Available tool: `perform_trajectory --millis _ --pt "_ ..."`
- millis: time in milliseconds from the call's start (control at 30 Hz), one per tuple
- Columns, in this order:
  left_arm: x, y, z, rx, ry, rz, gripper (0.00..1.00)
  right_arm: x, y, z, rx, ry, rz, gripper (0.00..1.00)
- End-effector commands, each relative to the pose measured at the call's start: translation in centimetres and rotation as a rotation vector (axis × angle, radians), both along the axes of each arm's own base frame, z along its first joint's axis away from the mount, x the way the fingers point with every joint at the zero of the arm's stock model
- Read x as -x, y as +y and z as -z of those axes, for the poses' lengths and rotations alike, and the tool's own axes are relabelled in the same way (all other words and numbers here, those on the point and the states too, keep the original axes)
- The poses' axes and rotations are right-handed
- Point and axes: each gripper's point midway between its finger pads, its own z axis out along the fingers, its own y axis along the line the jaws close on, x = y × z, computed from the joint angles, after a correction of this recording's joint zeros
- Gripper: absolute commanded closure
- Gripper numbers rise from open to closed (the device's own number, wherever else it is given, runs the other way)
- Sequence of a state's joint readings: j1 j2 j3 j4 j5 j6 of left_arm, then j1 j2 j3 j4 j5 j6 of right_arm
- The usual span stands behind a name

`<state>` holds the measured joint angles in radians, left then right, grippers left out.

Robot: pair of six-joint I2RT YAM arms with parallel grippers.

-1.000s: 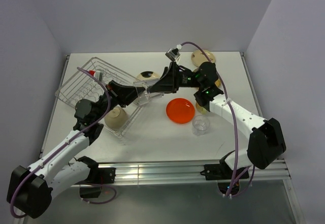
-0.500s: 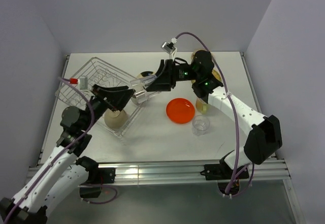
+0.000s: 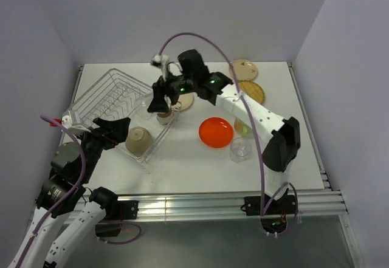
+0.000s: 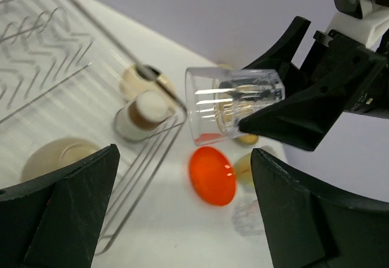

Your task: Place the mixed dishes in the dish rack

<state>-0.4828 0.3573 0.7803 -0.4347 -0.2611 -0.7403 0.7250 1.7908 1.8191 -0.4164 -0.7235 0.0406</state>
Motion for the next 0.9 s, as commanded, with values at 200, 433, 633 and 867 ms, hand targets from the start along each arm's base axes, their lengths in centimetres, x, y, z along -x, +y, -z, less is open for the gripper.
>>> perform_trajectory --millis 200,433,633,867 --pt "1.1 2.8 3.7 -0.044 0.125 -0.121 0.04 -2.0 3.7 7.6 0.313 -0.244 -0.014 0.96" --pt "1.9 3.7 4.4 -0.029 0.133 -0.149 0.03 -4.4 4.6 10.6 0.424 -0.338 0.012 0.95" --pt "2.0 3.8 4.9 -0.022 0.135 -0.155 0.03 -5.5 4.0 12.6 0.505 -0.365 0.018 0.94" --pt "1.8 3.7 5.0 -0.022 0.138 -0.154 0.03 -5.9 3.6 14.1 0.558 -0.378 0.009 0.92"
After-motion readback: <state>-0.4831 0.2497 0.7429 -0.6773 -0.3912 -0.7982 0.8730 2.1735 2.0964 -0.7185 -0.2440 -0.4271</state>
